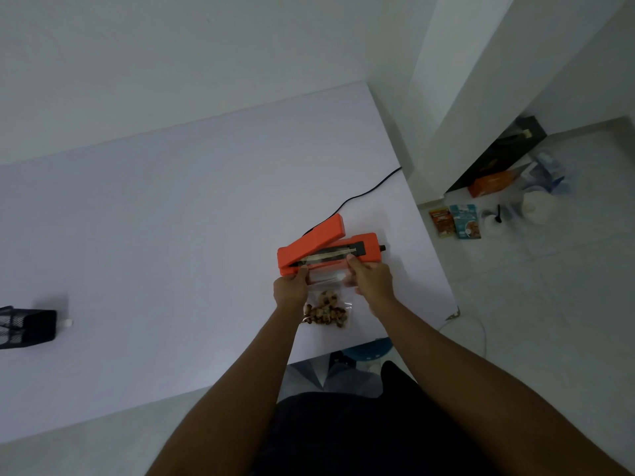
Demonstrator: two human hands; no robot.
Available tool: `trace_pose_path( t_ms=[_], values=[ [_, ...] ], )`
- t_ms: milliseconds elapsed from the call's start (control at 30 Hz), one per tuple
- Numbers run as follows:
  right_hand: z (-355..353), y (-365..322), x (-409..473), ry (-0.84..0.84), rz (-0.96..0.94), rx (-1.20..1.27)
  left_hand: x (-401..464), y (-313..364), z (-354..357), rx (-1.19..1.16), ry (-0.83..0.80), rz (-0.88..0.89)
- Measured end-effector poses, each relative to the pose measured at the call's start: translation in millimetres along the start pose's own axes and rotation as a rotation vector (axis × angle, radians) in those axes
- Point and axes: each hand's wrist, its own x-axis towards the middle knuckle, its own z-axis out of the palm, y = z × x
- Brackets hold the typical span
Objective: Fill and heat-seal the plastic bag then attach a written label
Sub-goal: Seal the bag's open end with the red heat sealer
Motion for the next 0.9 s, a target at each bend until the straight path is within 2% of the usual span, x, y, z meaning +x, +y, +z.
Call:
trace_pose_path(
  t_ms=[100, 200, 300, 533, 900],
  values=[
    [-8, -9, -5, 0.018, -0.043, -0.11, 0, 0, 1, 0.008, 0.003, -0.001],
    [-21, -24, -11, 0.124, -0.162, -0.318, 0, 0, 1, 0.01, 0.004, -0.003],
    [-31, -50, -20, 0.202, -0.303, -0.321, 0, 0, 1, 0.011, 0.005, -0.003],
    [-27, -114, -50, -0.045, -0.634, -0.114, 1, 0, 3, 0.015, 0.016, -0.003],
    [-25, -115, -47, -0.08, -0.6, -0.13, 3, -1, 3, 0.016, 0.022, -0.005]
  ],
)
